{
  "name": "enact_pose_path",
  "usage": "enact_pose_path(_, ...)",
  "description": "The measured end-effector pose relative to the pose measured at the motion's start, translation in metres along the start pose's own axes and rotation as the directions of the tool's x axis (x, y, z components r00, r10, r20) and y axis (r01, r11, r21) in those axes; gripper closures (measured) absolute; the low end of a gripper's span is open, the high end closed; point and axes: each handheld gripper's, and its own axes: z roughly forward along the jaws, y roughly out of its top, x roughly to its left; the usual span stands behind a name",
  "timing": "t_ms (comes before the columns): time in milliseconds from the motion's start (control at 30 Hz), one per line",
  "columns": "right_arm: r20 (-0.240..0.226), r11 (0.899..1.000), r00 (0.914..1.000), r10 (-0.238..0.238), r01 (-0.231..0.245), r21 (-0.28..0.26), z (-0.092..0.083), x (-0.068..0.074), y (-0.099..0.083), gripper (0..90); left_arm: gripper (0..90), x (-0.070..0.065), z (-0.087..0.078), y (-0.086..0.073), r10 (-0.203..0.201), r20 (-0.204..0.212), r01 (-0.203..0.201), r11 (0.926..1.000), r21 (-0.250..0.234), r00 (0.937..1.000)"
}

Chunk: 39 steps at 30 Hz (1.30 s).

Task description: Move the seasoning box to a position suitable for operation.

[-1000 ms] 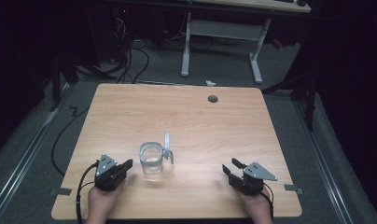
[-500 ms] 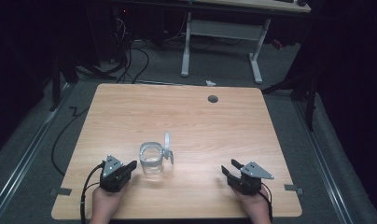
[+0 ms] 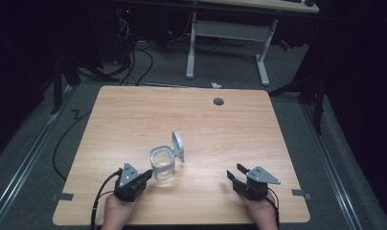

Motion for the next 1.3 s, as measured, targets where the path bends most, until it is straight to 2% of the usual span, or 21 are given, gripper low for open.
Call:
enact_pose_path(33, -0.001, 1.000, 1.0000, 0.002, -0.002, 0.000, 0.000, 0.000, 0.000, 49.3, 90.0, -0.011, 0.004, -0.006, 0.011, 0.032, -0.011, 0.9998, 0.017, 0.9994)
enact_pose_path(67, -0.001, 1.000, 1.0000, 0.002, -0.002, 0.000, 0.000, 0.000, 0.000, 49.3, 90.0, -0.011, 0.004, -0.006, 0.011, 0.032, -0.011, 0.9998, 0.017, 0.9994)
enact_pose_path(133, 0.000, 1.000, 1.0000, 0.001, -0.001, 0.000, 0.000, 0.000, 0.000, 49.3, 90.0, -0.022, 0.009, -0.013, 0.015, 0.060, -0.017, 0.9993, 0.033, 0.9981)
enact_pose_path(267, 0.000, 1.000, 1.0000, 0.005, -0.005, 0.001, -0.001, 0.000, 0.000, 49.3, 90.0, -0.026, 0.010, -0.016, 0.027, 0.068, -0.029, 0.9989, 0.036, 0.9973)
enact_pose_path(367, 0.002, 1.000, 1.0000, 0.004, -0.004, -0.006, -0.002, -0.001, 0.000, 49.3, 90.0, -0.013, 0.006, -0.006, 0.005, 0.025, -0.004, 1.0000, -0.005, 0.9997)
enact_pose_path(400, 0.002, 1.000, 1.0000, 0.004, -0.004, -0.006, -0.002, -0.001, 0.000, 49.3, 90.0, -0.013, 0.006, -0.006, 0.005, 0.025, -0.004, 1.0000, -0.005, 0.9997)
enact_pose_path(433, -0.002, 1.000, 0.9999, 0.011, -0.011, -0.008, -0.003, -0.002, 0.001, 49.3, 90.0, 0.000, 0.008, 0.001, -0.014, -0.017, 0.013, 0.9995, -0.029, 0.9998)
enact_pose_path(467, -0.002, 1.000, 0.9999, 0.011, -0.011, -0.008, -0.003, -0.002, 0.001, 49.3, 90.0, 0.000, 0.008, 0.001, -0.014, -0.017, 0.013, 0.9995, -0.029, 0.9998)
enact_pose_path(500, -0.002, 1.000, 1.0000, 0.008, -0.008, -0.009, -0.002, -0.001, 0.001, 49.3, 90.0, 0.012, 0.014, 0.007, -0.032, -0.059, 0.030, 0.9988, -0.040, 0.9978)
enact_pose_path(533, -0.002, 1.000, 1.0000, 0.008, -0.008, -0.009, -0.002, -0.001, 0.001, 49.3, 90.0, 0.012, 0.014, 0.007, -0.032, -0.059, 0.030, 0.9988, -0.040, 0.9978)
enact_pose_path(600, -0.005, 1.000, 1.0000, 0.005, -0.005, -0.005, -0.002, 0.000, 0.001, 49.3, 90.0, 0.020, 0.024, 0.013, -0.039, -0.085, 0.036, 0.9985, -0.041, 0.9956)
enact_pose_path(667, -0.006, 1.000, 1.0000, 0.004, -0.004, -0.005, -0.001, 0.000, 0.001, 49.3, 90.0, 0.020, 0.030, 0.014, -0.026, -0.090, 0.022, 0.9991, -0.036, 0.9956)
enact_pose_path(700, -0.008, 1.000, 1.0000, 0.005, -0.005, -0.006, -0.001, 0.000, 0.001, 49.2, 90.0, 0.017, 0.038, 0.014, -0.011, -0.087, 0.009, 0.9996, -0.028, 0.9962)
enact_pose_path(767, -0.012, 1.000, 0.9997, 0.019, -0.020, -0.010, -0.002, 0.000, 0.001, 49.3, 90.0, 0.015, 0.041, 0.013, -0.015, -0.082, 0.013, 0.9997, -0.020, 0.9966)
enact_pose_path(1133, -0.012, 0.999, 0.9994, 0.034, -0.034, -0.009, -0.003, -0.002, 0.000, 49.3, 90.0, -0.006, 0.041, 0.002, -0.008, -0.029, 0.009, 0.9999, 0.005, 0.9996)
enact_pose_path(1300, -0.015, 0.999, 0.9993, 0.034, -0.034, -0.009, -0.003, -0.001, 0.001, 49.3, 90.0, -0.018, 0.048, -0.005, -0.009, -0.005, 0.009, 0.9998, 0.015, 1.0000)
